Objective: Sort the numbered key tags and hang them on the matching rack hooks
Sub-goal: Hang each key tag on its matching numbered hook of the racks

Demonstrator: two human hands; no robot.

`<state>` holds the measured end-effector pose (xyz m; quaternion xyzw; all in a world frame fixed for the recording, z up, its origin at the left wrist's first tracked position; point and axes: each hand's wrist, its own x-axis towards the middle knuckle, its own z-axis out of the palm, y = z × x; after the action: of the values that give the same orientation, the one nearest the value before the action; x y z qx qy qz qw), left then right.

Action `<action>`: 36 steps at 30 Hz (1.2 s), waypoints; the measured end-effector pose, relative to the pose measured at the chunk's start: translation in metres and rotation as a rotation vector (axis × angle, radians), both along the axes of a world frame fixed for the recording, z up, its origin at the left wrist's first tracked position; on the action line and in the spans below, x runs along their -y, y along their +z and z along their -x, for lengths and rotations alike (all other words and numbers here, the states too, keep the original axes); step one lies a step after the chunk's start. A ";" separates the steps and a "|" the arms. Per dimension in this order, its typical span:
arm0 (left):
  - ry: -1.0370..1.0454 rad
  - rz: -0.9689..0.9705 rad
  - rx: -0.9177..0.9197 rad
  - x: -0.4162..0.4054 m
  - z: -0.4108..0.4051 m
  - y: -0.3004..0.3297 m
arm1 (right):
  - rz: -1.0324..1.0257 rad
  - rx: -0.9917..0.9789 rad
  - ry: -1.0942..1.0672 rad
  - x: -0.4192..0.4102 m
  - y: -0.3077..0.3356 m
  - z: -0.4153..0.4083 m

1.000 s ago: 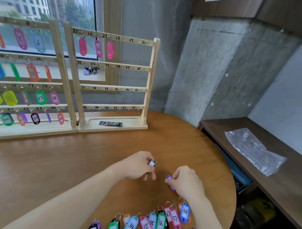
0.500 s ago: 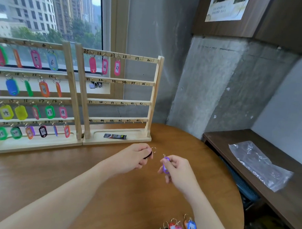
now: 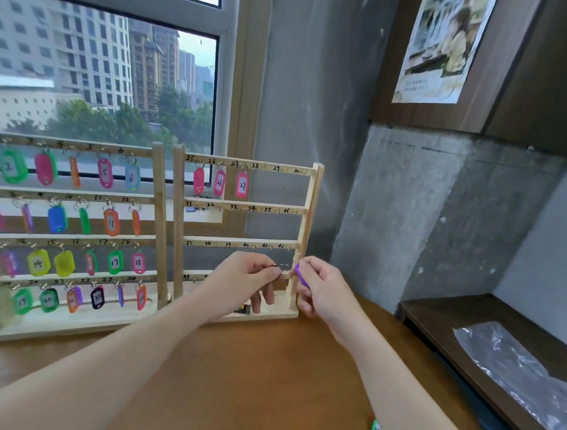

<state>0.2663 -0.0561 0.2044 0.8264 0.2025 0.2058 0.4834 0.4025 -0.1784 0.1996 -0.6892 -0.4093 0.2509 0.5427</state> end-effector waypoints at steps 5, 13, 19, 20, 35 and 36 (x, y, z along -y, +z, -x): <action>0.086 -0.073 0.087 -0.025 -0.005 0.036 | -0.069 -0.005 0.021 -0.040 0.032 -0.007; 0.156 -0.131 0.149 -0.062 -0.015 0.075 | -0.144 -0.063 -0.003 -0.097 0.079 -0.017; 0.243 -0.168 0.163 -0.080 -0.026 0.088 | -0.168 -0.136 0.048 -0.130 0.102 -0.020; 0.251 -0.182 0.171 -0.083 -0.025 0.091 | -0.164 -0.142 0.050 -0.134 0.103 -0.020; 0.332 -0.037 0.210 -0.100 -0.060 0.107 | -0.144 -0.063 -0.027 -0.153 0.081 -0.031; 0.347 -0.059 0.213 -0.099 -0.062 0.108 | -0.148 -0.061 -0.026 -0.153 0.081 -0.032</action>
<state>0.3281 0.0429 0.3124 0.7666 0.2834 0.3778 0.4350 0.4342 -0.0257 0.2808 -0.6446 -0.4012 0.2337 0.6074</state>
